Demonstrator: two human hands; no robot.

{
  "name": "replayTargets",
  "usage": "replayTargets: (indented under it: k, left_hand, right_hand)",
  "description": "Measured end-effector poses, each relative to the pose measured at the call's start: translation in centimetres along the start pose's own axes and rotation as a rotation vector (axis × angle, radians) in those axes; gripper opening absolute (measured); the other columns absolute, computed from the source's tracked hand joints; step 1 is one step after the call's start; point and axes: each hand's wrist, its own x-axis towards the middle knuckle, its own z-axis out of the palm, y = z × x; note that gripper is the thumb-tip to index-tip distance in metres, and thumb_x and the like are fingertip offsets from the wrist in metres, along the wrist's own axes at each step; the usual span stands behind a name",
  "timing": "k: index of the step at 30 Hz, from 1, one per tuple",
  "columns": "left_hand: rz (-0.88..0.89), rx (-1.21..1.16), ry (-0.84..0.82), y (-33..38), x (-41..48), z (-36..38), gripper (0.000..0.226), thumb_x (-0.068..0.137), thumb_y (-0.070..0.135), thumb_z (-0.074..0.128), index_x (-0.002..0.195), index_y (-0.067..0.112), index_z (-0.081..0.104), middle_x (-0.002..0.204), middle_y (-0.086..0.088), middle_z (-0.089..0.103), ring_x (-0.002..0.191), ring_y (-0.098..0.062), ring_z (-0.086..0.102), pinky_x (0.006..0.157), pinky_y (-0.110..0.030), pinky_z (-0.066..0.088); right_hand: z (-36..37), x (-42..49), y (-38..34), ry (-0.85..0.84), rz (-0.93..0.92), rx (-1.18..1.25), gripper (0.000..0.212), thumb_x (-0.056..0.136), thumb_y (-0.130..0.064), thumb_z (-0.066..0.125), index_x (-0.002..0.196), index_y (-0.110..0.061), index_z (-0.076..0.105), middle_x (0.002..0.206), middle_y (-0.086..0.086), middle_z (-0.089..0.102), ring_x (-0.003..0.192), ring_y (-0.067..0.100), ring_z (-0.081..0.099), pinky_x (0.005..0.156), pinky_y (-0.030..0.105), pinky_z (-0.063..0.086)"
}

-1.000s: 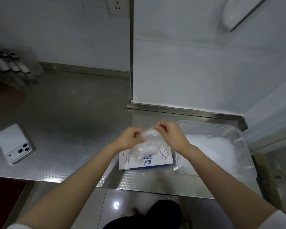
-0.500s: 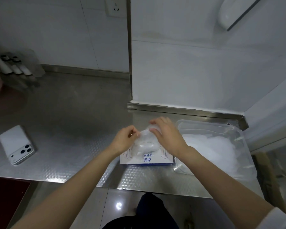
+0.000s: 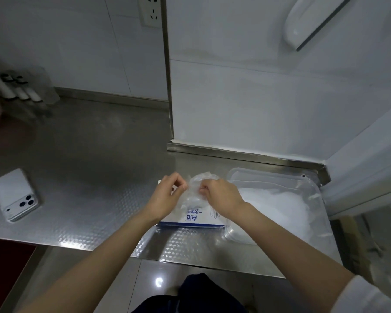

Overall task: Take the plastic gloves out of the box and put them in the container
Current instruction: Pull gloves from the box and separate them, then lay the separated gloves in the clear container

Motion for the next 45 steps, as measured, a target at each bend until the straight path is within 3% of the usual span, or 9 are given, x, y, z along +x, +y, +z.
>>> replayTargets:
  k: [4, 7, 9, 14, 20, 26, 30, 35, 45]
  left_hand:
    - [0.012, 0.054, 0.015, -0.2, -0.1, 0.3, 0.028, 0.093, 0.009, 0.054, 0.073, 0.027, 0.047, 0.075, 0.012, 0.055, 0.077, -0.008, 0.049, 0.070, -0.018, 0.037]
    - [0.038, 0.106, 0.016, -0.1, -0.2, 0.3, 0.029, 0.093, 0.013, 0.056, 0.072, 0.032, 0.047, 0.074, 0.014, 0.053, 0.077, -0.004, 0.045, 0.069, -0.015, 0.034]
    - [0.073, 0.123, 0.040, 0.2, -0.2, 0.5, 0.030, 0.091, 0.014, 0.058, 0.072, 0.034, 0.048, 0.075, 0.011, 0.054, 0.077, -0.004, 0.044, 0.068, -0.014, 0.032]
    - [0.058, 0.204, 0.068, -0.2, -0.8, 0.8, 0.030, 0.087, 0.018, 0.065, 0.073, 0.039, 0.049, 0.079, 0.011, 0.053, 0.080, -0.004, 0.042, 0.072, -0.025, 0.031]
    - [-0.082, 0.316, 0.022, -1.2, -1.5, 1.3, 0.009, 0.083, 0.034, 0.069, 0.090, 0.033, 0.064, 0.097, 0.012, 0.049, 0.101, -0.010, 0.040, 0.090, -0.033, 0.033]
    - [-0.200, 0.379, 0.097, -1.2, -1.1, 2.8, 0.020, 0.087, 0.037, 0.063, 0.100, 0.024, 0.071, 0.097, 0.008, 0.048, 0.102, -0.010, 0.037, 0.090, -0.029, 0.030]
    - [-0.246, 0.497, 0.037, -1.7, -0.7, 3.5, 0.028, 0.085, 0.042, 0.064, 0.105, 0.023, 0.068, 0.105, 0.002, 0.056, 0.111, -0.021, 0.043, 0.091, -0.033, 0.033]
    - [-0.270, 0.536, -0.006, -2.0, -1.4, 4.1, 0.033, 0.085, 0.042, 0.064, 0.112, 0.023, 0.063, 0.103, 0.004, 0.048, 0.113, -0.021, 0.042, 0.092, -0.033, 0.033]
    - [-0.311, 0.610, 0.089, -1.7, -0.5, 4.1, 0.029, 0.086, 0.037, 0.061, 0.113, 0.024, 0.058, 0.117, -0.001, 0.048, 0.117, -0.020, 0.038, 0.095, -0.035, 0.029]
  right_hand:
    - [-0.7, -0.5, 0.1, 0.028, -0.018, -0.015, 0.023, 0.100, -0.019, 0.042, 0.115, -0.014, 0.058, 0.115, 0.006, 0.063, 0.105, 0.024, 0.057, 0.072, 0.029, 0.038]
    - [-1.2, -0.8, -0.5, 0.088, -0.169, 0.005, 0.036, 0.095, -0.029, 0.053, 0.128, -0.015, 0.051, 0.127, 0.001, 0.052, 0.119, 0.018, 0.042, 0.097, 0.029, 0.034]
    - [-1.1, -0.8, -1.3, 0.059, -0.230, 0.021, 0.041, 0.090, -0.032, 0.060, 0.127, -0.016, 0.052, 0.125, 0.001, 0.053, 0.120, 0.017, 0.040, 0.102, 0.030, 0.032]
    - [-0.6, -0.4, -1.7, 0.023, -0.190, 0.077, 0.017, 0.090, -0.027, 0.060, 0.101, -0.015, 0.066, 0.103, 0.006, 0.066, 0.100, 0.023, 0.058, 0.082, 0.033, 0.042]
    - [-0.1, -1.2, -1.2, 0.008, -0.195, 0.030, 0.020, 0.096, -0.020, 0.048, 0.096, -0.013, 0.067, 0.100, 0.006, 0.067, 0.094, 0.025, 0.060, 0.072, 0.035, 0.046]
    - [0.1, -1.8, -1.5, 0.071, -0.218, 0.037, 0.018, 0.090, -0.005, 0.051, 0.094, -0.015, 0.065, 0.095, 0.006, 0.065, 0.090, 0.024, 0.060, 0.071, 0.031, 0.044]
    - [-0.7, -2.3, -0.9, 0.109, -0.189, 0.038, 0.018, 0.095, -0.012, 0.049, 0.102, -0.015, 0.065, 0.099, 0.005, 0.068, 0.092, 0.024, 0.062, 0.070, 0.030, 0.042]
    - [-1.8, -2.6, 0.0, 0.112, -0.090, 0.067, 0.020, 0.098, -0.015, 0.046, 0.106, -0.015, 0.065, 0.101, 0.002, 0.071, 0.095, 0.023, 0.065, 0.076, 0.033, 0.050]
    - [-1.9, -2.5, 0.8, 0.161, -0.051, 0.109, 0.021, 0.100, -0.022, 0.044, 0.102, -0.015, 0.065, 0.097, -0.001, 0.072, 0.089, 0.020, 0.067, 0.072, 0.032, 0.051]
